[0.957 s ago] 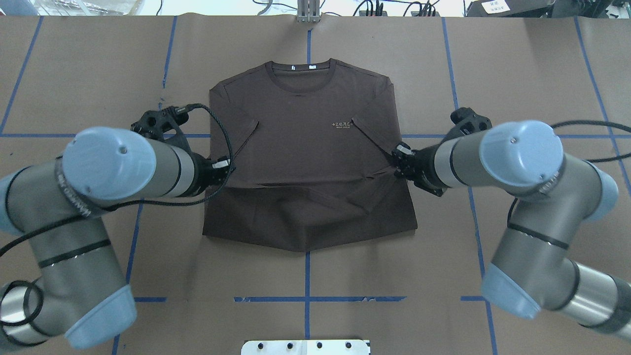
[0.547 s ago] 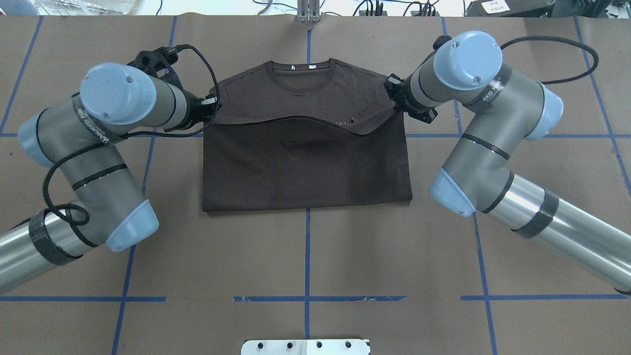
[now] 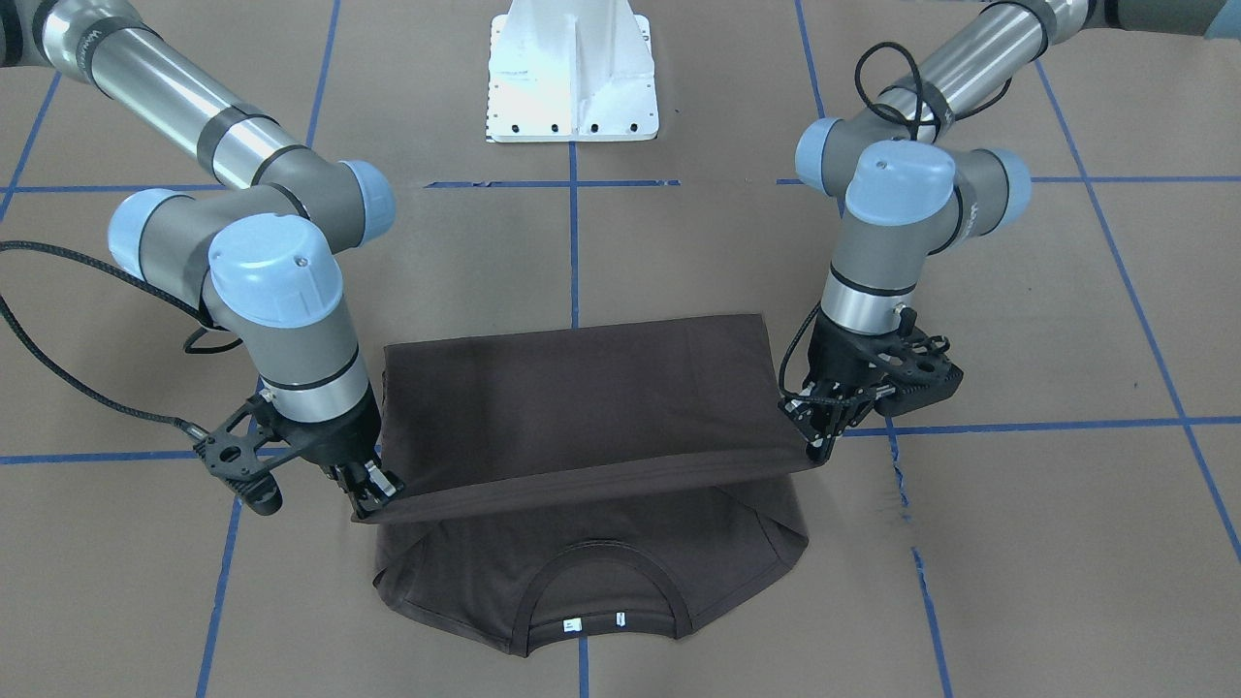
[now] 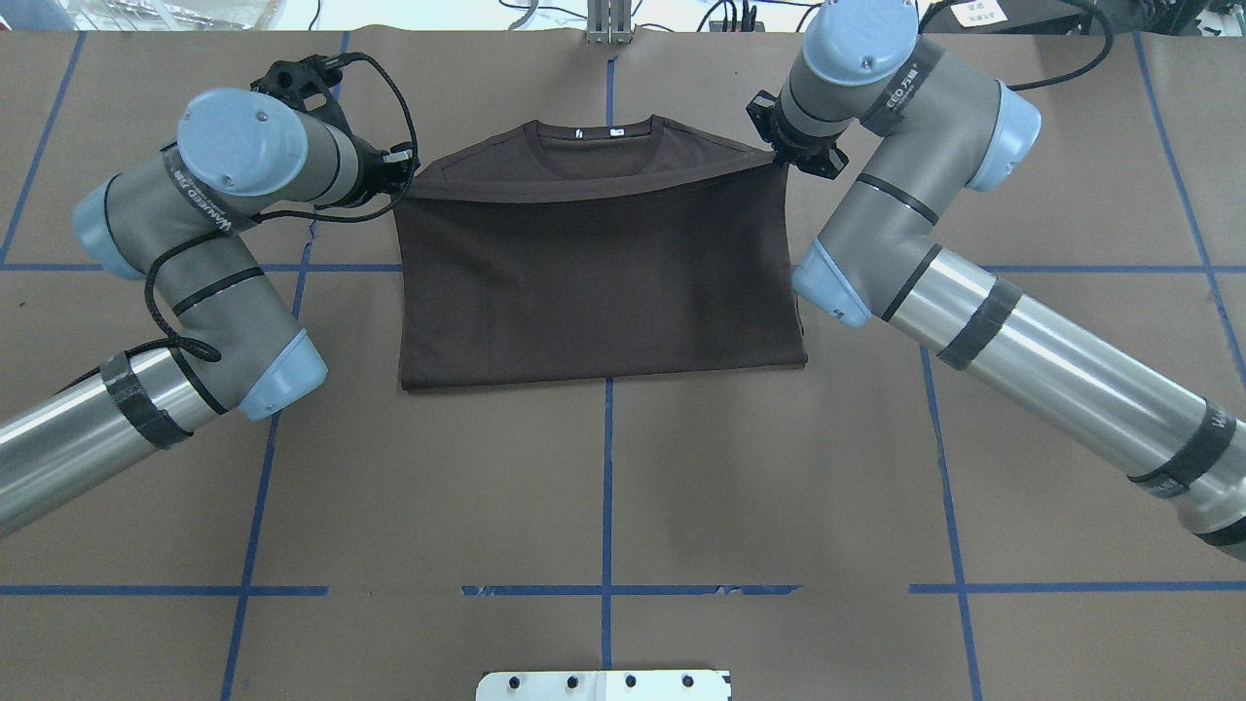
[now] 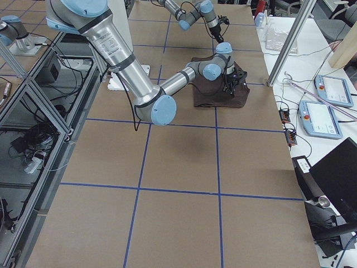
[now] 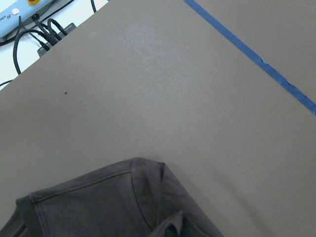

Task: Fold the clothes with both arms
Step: 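Release the hem at the collar and draw the right gripper back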

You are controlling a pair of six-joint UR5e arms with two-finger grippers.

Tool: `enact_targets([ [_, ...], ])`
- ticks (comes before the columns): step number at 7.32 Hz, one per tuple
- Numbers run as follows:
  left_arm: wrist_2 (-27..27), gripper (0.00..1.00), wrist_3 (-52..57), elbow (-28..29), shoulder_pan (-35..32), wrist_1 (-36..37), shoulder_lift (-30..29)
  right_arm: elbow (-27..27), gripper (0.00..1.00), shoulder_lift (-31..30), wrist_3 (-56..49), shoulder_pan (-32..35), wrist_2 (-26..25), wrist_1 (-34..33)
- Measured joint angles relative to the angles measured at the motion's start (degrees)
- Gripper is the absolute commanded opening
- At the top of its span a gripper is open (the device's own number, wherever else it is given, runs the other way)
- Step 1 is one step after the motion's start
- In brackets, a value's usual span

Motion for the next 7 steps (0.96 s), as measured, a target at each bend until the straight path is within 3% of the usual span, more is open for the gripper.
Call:
enact_targets([
  [1,0.01,0.00,0.08,2.69,-0.01,-1.29,-1.06,-1.85,0.00,1.31,-0.15,-0.02,-0.10,0.04],
  [2,0.01,0.10,0.12,4.96,-0.03,-3.12,-1.72,-3.44,0.00,2.07,-0.21,-0.09,-0.36,0.89],
  [3,0.01,0.32,0.16,6.88,-0.02,-5.03,-2.20,-5.34,0.09,2.58,-0.21,-0.22,-0.67,2.80],
  [4,0.01,0.39,0.20,8.35,-0.04,-6.58,-2.64,-7.05,0.52,2.92,-0.20,-0.37,-0.85,4.50],
  [5,-0.05,0.39,0.24,9.13,-0.17,-8.40,-2.76,-7.89,0.74,3.16,-0.24,-0.42,-0.92,5.24],
  [7,-0.30,0.40,0.36,9.38,-0.50,-12.04,-2.13,-7.99,0.70,3.82,-0.51,-0.36,-0.86,5.43],
])
